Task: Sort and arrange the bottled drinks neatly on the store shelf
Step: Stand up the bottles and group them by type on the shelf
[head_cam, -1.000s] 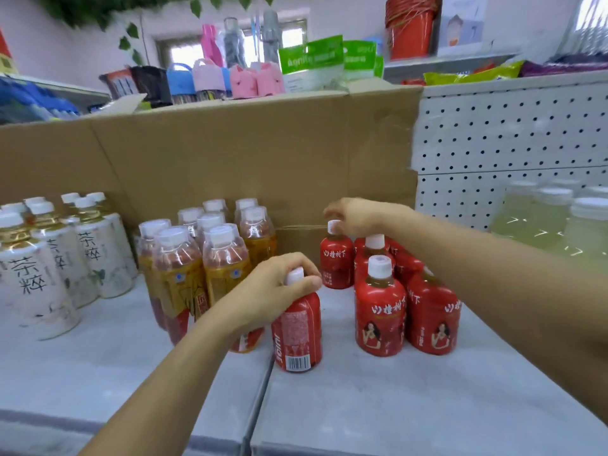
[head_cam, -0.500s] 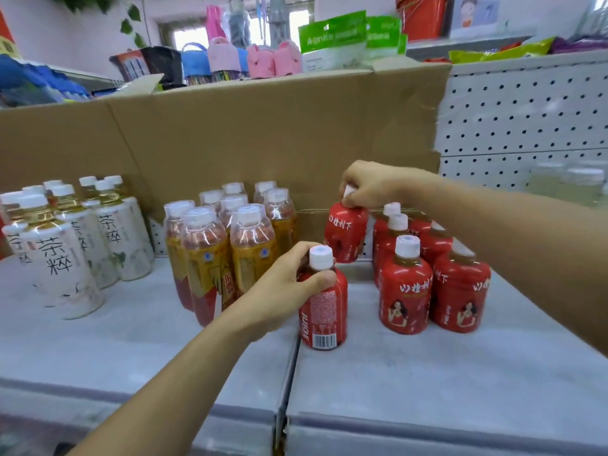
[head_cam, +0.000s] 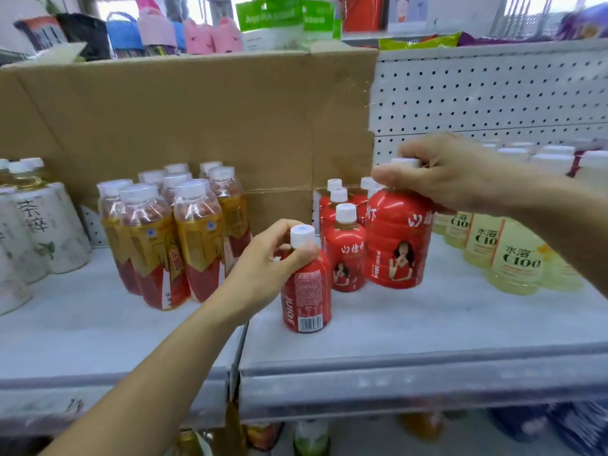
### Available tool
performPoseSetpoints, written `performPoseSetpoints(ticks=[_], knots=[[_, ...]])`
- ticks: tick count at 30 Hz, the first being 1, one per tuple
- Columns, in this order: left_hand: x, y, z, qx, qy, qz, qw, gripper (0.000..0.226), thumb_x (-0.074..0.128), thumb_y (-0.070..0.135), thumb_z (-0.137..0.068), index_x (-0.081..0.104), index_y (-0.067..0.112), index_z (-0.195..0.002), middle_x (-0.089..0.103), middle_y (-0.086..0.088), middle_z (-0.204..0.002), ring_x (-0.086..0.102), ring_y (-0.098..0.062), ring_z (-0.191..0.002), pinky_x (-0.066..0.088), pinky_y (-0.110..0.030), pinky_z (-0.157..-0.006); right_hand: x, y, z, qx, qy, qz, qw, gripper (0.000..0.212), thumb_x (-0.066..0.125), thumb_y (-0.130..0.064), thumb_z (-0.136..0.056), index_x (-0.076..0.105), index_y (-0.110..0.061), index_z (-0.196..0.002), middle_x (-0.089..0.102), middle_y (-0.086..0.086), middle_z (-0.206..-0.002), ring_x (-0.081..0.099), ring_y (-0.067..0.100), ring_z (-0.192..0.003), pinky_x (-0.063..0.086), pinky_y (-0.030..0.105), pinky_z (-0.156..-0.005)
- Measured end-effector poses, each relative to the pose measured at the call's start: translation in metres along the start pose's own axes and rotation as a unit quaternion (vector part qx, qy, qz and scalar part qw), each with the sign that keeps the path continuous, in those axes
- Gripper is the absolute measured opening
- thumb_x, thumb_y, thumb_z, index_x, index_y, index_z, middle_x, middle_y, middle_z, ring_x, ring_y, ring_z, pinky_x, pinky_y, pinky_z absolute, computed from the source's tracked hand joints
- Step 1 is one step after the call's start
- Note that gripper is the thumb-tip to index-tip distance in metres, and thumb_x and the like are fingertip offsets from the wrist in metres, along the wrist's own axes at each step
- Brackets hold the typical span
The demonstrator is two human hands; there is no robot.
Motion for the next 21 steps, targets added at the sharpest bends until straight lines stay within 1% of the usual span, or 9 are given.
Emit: performPoseSetpoints(ticks=[2,5,8,10,12,14,16,19,21], knots=[[0.012,0.007,0.001,-0.004,0.017,-0.004,1.0,0.015,0.068,0.035,-0.089,0.061,0.032,-0.102,0.069,0.017,-0.097,0.065,-0.002,-0.094,0.05,-0.02,-0.075,0.005,0.015,0.014,0.019,-0.008,0.025,0.999,0.042,0.059,-0.05,-0.09,0.053,-0.015,-0.069,0.055,-0.004,-0.061,0.048,0.009,-0.053,0.034,0.023,-0.047],[0.033,0.018,0.002,-0.017,0.075,-0.053,0.996,0.032,0.078,0.046,-0.077,0.059,0.026,-0.093,0.067,0.008,-0.094,0.062,-0.009,-0.087,0.052,-0.028,-0.07,0.021,0.04,0.023,0.029,-0.021,0.053,0.998,0.045,0.061,-0.053,-0.088,0.049,-0.016,-0.067,0.052,-0.004,-0.063,0.045,0.011,-0.056,0.032,0.03,-0.051],[0.043,0.023,-0.001,-0.009,0.112,-0.14,0.984,0.046,0.073,0.066,-0.068,0.057,0.029,-0.09,0.065,0.004,-0.092,0.06,-0.012,-0.086,0.05,-0.035,-0.072,0.035,0.059,0.031,0.035,-0.005,0.059,0.998,0.044,0.067,-0.055,-0.083,0.045,-0.02,-0.066,0.051,-0.006,-0.065,0.044,0.008,-0.059,0.028,0.03,-0.052],[0.042,0.024,-0.001,-0.028,0.066,-0.076,0.995,0.034,0.064,0.06,-0.082,0.062,0.033,-0.103,0.068,0.007,-0.108,0.063,-0.008,-0.098,0.05,-0.029,-0.08,0.04,0.068,0.038,0.042,0.019,0.031,0.998,0.041,0.068,-0.051,-0.085,0.046,-0.021,-0.068,0.05,-0.008,-0.067,0.043,0.005,-0.06,0.027,0.027,-0.052],[0.036,0.025,0.001,-0.062,-0.018,0.053,0.997,0.023,0.054,0.038,-0.098,0.064,0.034,-0.118,0.07,0.009,-0.117,0.066,-0.003,-0.104,0.048,-0.023,-0.085,0.046,0.082,0.046,0.043,0.039,-0.02,0.998,0.036,0.065,-0.05,-0.087,0.048,-0.021,-0.073,0.049,-0.006,-0.071,0.043,0.008,-0.062,0.03,0.028,-0.054],[0.029,0.025,0.004,-0.066,-0.066,0.079,0.992,0.027,0.055,0.029,-0.099,0.062,0.036,-0.125,0.071,0.011,-0.117,0.066,-0.003,-0.106,0.05,-0.021,-0.088,0.052,0.098,0.052,0.045,0.045,-0.059,0.996,0.037,0.063,-0.061,-0.082,0.054,-0.025,-0.084,0.051,-0.003,-0.082,0.047,0.011,-0.069,0.035,0.028,-0.06],[0.031,0.027,0.004,-0.034,-0.04,0.021,0.998,0.026,0.065,0.028,-0.094,0.064,0.032,-0.12,0.072,0.008,-0.111,0.066,-0.001,-0.101,0.052,-0.022,-0.087,0.06,0.108,0.059,0.061,0.031,-0.118,0.991,0.046,0.064,-0.067,-0.077,0.058,-0.033,-0.107,0.058,-0.002,-0.101,0.058,0.011,-0.083,0.044,0.028,-0.071],[0.051,0.036,0.004,0.002,0.062,-0.007,0.998,0.026,0.077,0.02,-0.084,0.065,0.017,-0.107,0.065,0.003,-0.091,0.057,0.01,-0.072,0.046,-0.009,-0.067,0.07,0.111,0.072,0.073,-0.02,-0.209,0.975,0.06,0.075,-0.046,-0.079,0.045,-0.037,-0.13,0.057,-0.011,-0.118,0.059,0.003,-0.102,0.048,0.03,-0.087],[0.065,0.037,0.007,-0.006,0.099,0.006,0.995,0.027,0.077,0.022,-0.084,0.061,0.018,-0.106,0.063,0.006,-0.092,0.056,0.013,-0.068,0.043,-0.004,-0.062,0.074,0.111,0.078,0.075,-0.044,-0.22,0.972,0.076,0.08,-0.034,-0.079,0.035,-0.038,-0.14,0.054,-0.017,-0.121,0.056,0.002,-0.108,0.045,0.024,-0.09]])
Point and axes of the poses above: each hand's wrist, its own z-axis away from the middle knuckle, its own x-axis out of the palm, y = z × x, the point moved 1 cm from there along -z, towards the middle knuckle
